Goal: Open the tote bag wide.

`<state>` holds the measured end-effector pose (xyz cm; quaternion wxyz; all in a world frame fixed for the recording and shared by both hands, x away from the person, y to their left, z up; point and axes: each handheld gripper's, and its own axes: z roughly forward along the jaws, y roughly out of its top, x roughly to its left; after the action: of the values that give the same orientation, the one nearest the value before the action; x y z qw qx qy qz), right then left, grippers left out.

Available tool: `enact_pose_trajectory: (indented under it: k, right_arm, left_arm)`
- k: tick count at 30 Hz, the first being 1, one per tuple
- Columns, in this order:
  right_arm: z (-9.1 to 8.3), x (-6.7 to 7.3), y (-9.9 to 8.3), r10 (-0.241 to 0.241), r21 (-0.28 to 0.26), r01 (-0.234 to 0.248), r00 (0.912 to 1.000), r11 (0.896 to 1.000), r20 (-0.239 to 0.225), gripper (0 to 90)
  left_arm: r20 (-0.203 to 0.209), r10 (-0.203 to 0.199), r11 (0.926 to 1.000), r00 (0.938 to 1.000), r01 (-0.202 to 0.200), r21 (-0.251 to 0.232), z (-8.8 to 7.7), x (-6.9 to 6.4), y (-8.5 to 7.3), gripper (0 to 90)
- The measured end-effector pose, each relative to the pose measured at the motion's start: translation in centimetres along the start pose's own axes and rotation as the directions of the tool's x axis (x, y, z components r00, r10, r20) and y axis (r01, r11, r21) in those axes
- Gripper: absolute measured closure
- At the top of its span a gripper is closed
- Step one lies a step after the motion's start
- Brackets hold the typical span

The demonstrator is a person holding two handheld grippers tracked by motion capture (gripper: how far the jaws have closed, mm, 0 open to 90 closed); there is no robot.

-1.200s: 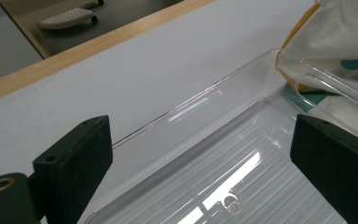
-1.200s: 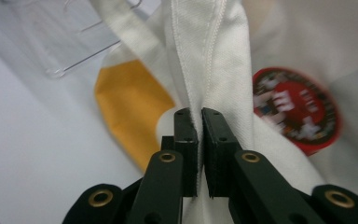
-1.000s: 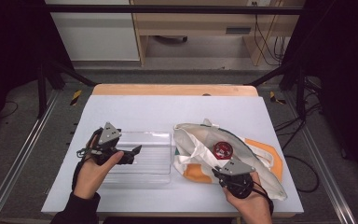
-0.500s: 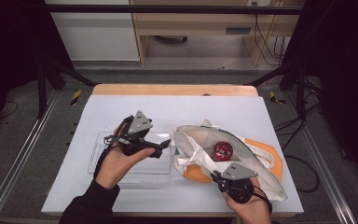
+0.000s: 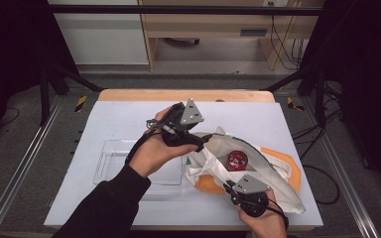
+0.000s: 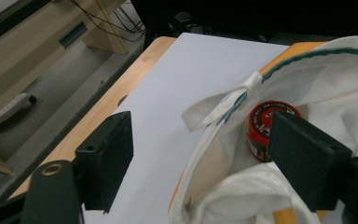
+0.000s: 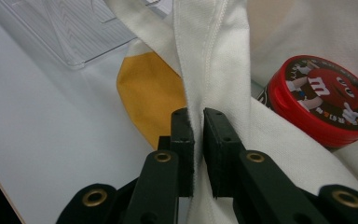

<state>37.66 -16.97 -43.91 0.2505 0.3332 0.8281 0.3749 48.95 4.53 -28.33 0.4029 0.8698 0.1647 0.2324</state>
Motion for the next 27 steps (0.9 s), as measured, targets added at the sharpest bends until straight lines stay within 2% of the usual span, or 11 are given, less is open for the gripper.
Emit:
enact_pose_trajectory:
  k: [6,9,12,13,14,16,19,21,23,26,27]
  right_arm:
    - [-0.2,0.0,-0.1,-0.003,-0.01,0.003,1.0,1.0,0.006,84.6]
    - [-0.3,0.0,-0.1,-0.007,-0.015,0.007,0.9999,1.0,0.008,85.2]
    - [-0.4,0.0,-0.1,-0.01,-0.022,0.01,0.9999,1.0,0.009,85.8]
    - [-0.5,0.0,-0.1,-0.009,-0.022,0.009,0.9999,1.0,0.011,86.2]
    - [-0.5,0.0,-0.1,-0.009,-0.022,0.009,0.9999,1.0,0.011,86.2]
    - [-0.7,0.2,-0.1,-0.009,-0.022,0.009,0.9998,1.0,0.016,86.7]
    - [-1.1,0.4,-0.1,-0.016,-0.036,0.017,0.9996,0.999,0.021,87.6]
    - [-1.3,0.5,-0.1,-0.022,-0.034,0.023,0.9995,0.999,0.023,88.1]
    - [-1.4,0.9,-0.1,-0.059,-0.023,0.059,0.998,0.998,0.022,88.4]
    - [-1.6,1.4,-0.2,-0.093,-0.01,0.094,0.9953,0.996,0.024,88.5]
    - [-1.6,1.4,-0.2,-0.093,-0.01,0.094,0.9953,0.996,0.024,88.5]
  left_arm:
    - [0.057,0.021,0.9984,0.9982,-0.024,0.051,2.4,-0.1,1.1,29.2]
    - [0.096,0.059,0.9936,0.9936,-0.068,0.09,4.5,-0.6,1.6,32.4]
    - [0.119,0.061,0.9913,0.9911,-0.074,0.109,5.4,-0.6,1.6,34.4]
    - [0.133,0.062,0.989,0.9892,-0.079,0.125,5.9,-0.6,1.5,39.7]
    - [0.143,0.066,0.9861,0.9875,-0.087,0.142,6.4,-0.6,1.5,39.7]
    - [0.13,0.082,0.982,0.9882,-0.102,0.159,7.0,-0.7,1.5,48.4]
    - [0.145,0.108,0.9698,0.9834,-0.137,0.202,7.8,-0.5,1.6,62.0]
    - [0.144,0.114,0.9666,0.983,-0.143,0.213,8.2,-0.3,1.7,70.7]
    - [0.134,0.101,0.9694,0.9858,-0.128,0.209,8.4,0.0,1.8,84.0]
    - [0.092,0.055,0.9795,0.9942,-0.072,0.188,8.5,0.8,2.1,87.0]
    - [0.092,0.055,0.9795,0.9942,-0.072,0.188,8.5,0.8,2.1,87.3]
